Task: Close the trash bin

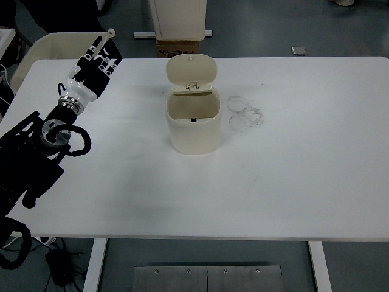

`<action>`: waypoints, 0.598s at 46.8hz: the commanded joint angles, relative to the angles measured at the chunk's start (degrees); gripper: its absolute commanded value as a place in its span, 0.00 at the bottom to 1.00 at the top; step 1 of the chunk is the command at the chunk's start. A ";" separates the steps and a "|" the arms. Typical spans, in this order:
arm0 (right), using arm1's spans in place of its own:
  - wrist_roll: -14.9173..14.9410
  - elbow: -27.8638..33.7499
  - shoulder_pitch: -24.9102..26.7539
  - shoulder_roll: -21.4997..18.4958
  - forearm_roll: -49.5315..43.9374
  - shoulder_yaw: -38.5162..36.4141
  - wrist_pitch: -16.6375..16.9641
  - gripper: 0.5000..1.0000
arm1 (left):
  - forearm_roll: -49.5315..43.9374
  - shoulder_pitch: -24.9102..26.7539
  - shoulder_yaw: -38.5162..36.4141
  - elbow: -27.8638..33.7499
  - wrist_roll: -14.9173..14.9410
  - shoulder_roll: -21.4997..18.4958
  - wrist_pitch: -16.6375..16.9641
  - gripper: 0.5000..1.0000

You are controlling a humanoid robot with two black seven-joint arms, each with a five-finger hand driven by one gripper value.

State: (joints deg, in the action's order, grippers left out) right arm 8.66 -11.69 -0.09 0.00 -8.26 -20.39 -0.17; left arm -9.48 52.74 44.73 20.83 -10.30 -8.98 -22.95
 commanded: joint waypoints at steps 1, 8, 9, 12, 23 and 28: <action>0.04 0.00 0.00 0.00 0.00 0.00 0.00 0.99 | -0.01 0.08 -0.08 0.09 0.01 -0.08 -0.07 1.00; 0.04 0.00 0.00 0.00 0.00 0.00 0.00 0.99 | -0.01 0.08 0.00 0.26 0.10 -0.17 -0.16 1.00; -0.05 0.00 0.00 0.00 0.00 0.00 0.00 0.99 | -0.01 0.08 0.00 0.26 0.10 -0.25 -0.25 1.00; -0.05 0.00 0.00 0.00 0.00 0.00 0.00 0.99 | -0.18 0.08 0.09 0.26 0.10 -0.25 -0.25 1.00; -0.05 0.00 0.00 0.00 0.00 0.00 0.00 0.99 | -0.36 0.08 0.09 0.26 0.10 -0.25 -0.08 1.00; -0.05 0.00 0.00 0.00 0.00 0.00 0.00 0.99 | -0.45 0.08 0.18 0.26 0.10 -0.25 -0.07 1.00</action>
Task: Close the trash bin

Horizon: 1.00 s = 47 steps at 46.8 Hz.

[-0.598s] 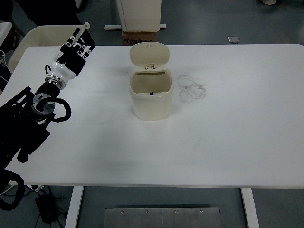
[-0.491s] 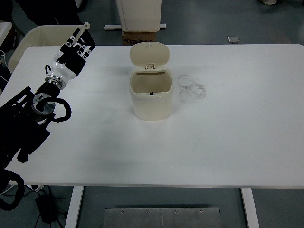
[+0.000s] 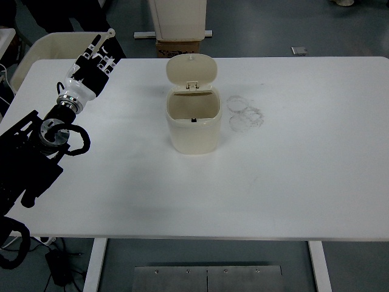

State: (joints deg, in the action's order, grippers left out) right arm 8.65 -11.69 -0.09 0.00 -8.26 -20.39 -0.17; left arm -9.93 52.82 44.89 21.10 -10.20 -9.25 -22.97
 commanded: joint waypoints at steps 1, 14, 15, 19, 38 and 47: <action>-0.03 0.00 0.00 0.00 0.00 0.00 0.00 0.99 | 0.00 0.00 0.03 -0.01 0.00 0.02 -0.06 1.00; 0.05 0.00 0.00 0.00 0.00 0.00 0.00 0.99 | 0.08 0.00 -0.24 -0.01 0.18 0.02 -0.05 1.00; -0.03 0.00 0.00 0.00 0.00 0.00 0.00 0.99 | 0.08 0.09 -0.24 -0.01 0.18 0.11 0.03 1.00; 0.06 0.00 0.00 0.00 0.00 0.00 0.00 0.99 | 0.08 0.09 -0.24 0.08 0.26 0.02 0.03 1.00; -0.03 0.00 0.00 0.00 0.00 0.00 0.00 0.99 | 0.08 0.09 -0.24 0.08 0.44 -0.24 -0.14 1.00; 0.06 0.00 0.00 0.00 0.00 0.00 0.00 0.99 | 0.00 0.17 -0.33 4.21 0.62 -1.21 0.30 1.00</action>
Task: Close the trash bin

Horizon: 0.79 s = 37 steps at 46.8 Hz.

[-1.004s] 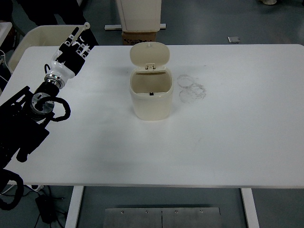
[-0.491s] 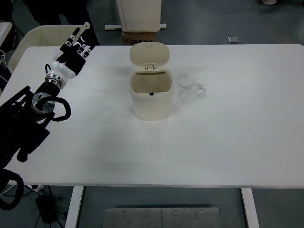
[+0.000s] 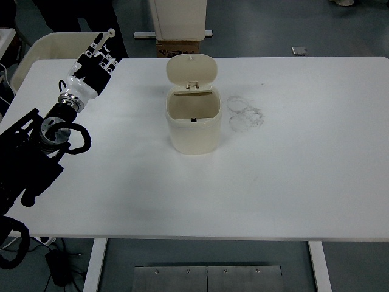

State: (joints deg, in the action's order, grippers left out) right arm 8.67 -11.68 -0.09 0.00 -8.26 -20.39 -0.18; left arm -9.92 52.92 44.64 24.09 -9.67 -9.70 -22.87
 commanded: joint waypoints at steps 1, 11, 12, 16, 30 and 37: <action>0.03 -0.01 0.00 0.00 0.00 0.00 0.00 0.99 | -0.01 0.08 -0.16 1.66 0.09 -1.10 0.45 1.00; 0.03 -0.01 0.00 0.00 0.00 0.00 0.00 0.99 | 0.25 0.43 -0.52 7.63 0.35 -5.85 1.42 1.00; -0.05 -0.01 0.00 0.00 0.00 0.00 0.00 0.99 | 0.51 0.51 -0.52 8.25 0.35 -6.38 1.51 1.00; -0.05 -0.01 0.00 0.00 0.00 0.00 0.00 0.99 | 1.13 0.60 -1.48 10.71 0.53 -8.05 2.12 1.00; 0.03 -0.01 0.00 0.00 0.00 0.00 0.00 0.99 | 4.55 3.94 -10.88 14.85 2.73 -11.04 2.21 1.00; 0.03 -0.01 0.00 0.00 0.00 0.00 0.00 0.99 | 7.63 6.05 -13.08 15.46 4.04 -12.00 2.21 1.00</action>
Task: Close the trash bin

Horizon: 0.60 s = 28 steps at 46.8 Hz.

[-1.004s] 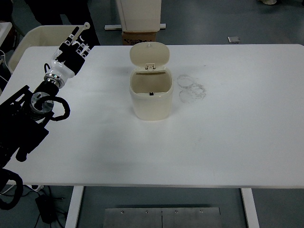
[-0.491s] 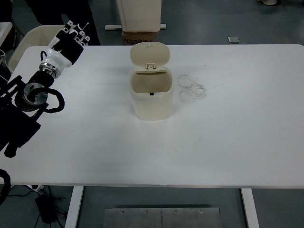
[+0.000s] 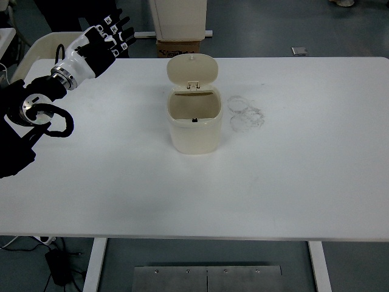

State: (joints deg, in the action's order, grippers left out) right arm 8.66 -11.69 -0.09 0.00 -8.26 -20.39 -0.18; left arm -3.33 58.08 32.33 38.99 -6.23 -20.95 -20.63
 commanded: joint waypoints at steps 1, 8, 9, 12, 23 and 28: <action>-0.05 0.00 0.00 0.00 0.00 0.00 0.00 0.99 | 1.14 0.98 -0.86 0.91 0.69 -1.11 -0.02 1.00; -0.05 0.00 0.00 0.00 0.00 0.00 0.00 0.99 | 1.75 2.30 -1.83 5.39 0.78 -4.71 0.33 1.00; 0.04 0.00 0.00 0.00 0.00 0.00 0.00 0.99 | 1.84 2.56 -2.09 6.09 0.87 -5.24 0.59 1.00; 0.04 0.00 0.00 0.00 0.00 0.00 0.00 0.99 | 2.10 3.53 -3.23 8.29 1.83 -6.82 0.77 1.00; -0.05 0.00 0.00 0.00 0.00 0.00 0.00 0.99 | 5.79 8.27 -9.65 10.75 4.38 -9.55 0.42 1.00; -0.05 0.00 0.00 0.00 0.00 0.00 0.00 0.99 | 7.55 10.47 -12.55 12.69 4.38 -10.34 0.51 1.00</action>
State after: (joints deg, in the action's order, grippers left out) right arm 8.66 -11.70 -0.09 0.00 -8.26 -20.39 -0.18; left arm 3.16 67.31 21.45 50.49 -1.83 -30.79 -20.23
